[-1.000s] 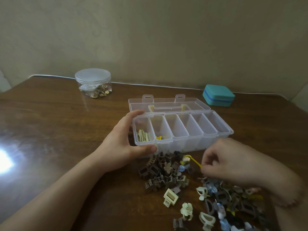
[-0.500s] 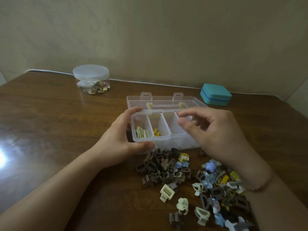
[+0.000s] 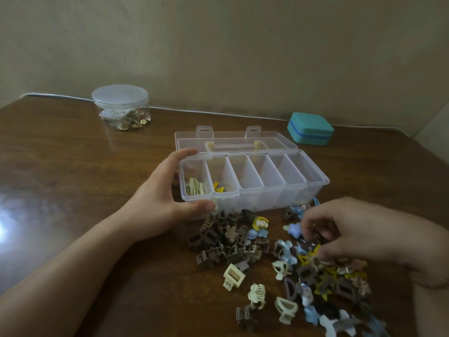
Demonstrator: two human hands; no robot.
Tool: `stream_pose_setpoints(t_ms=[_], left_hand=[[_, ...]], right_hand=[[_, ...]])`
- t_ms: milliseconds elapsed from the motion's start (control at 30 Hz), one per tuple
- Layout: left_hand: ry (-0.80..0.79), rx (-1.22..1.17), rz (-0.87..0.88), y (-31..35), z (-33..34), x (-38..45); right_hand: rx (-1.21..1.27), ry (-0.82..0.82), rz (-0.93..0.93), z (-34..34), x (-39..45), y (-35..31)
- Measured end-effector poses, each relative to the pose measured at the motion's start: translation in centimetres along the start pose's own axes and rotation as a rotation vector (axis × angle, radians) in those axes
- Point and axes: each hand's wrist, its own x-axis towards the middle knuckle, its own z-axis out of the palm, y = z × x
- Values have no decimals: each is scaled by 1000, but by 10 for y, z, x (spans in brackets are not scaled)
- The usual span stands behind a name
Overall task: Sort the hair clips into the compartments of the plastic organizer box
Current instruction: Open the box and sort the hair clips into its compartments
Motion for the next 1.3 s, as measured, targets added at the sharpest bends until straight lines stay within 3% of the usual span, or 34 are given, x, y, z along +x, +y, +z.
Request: stream_pose_setpoints(t_ms=[200, 467, 633, 900, 1167, 1300], left_hand=[[-4, -13, 0, 0, 0, 0], [-2, -16, 6, -1, 0, 1], [1, 1, 12, -1, 0, 1], [-1, -5, 19, -2, 0, 2], [6, 32, 36, -4, 0, 2], [10, 64, 51, -2, -1, 1]], right_hand=[[-182, 129, -17, 3, 4, -6], [-35, 203, -59, 0, 5, 1], [1, 125, -60, 2, 6, -4], [-86, 163, -37, 6, 9, -12], [-464, 302, 76, 19, 4, -39], [-513, 311, 66, 30, 9, -49]])
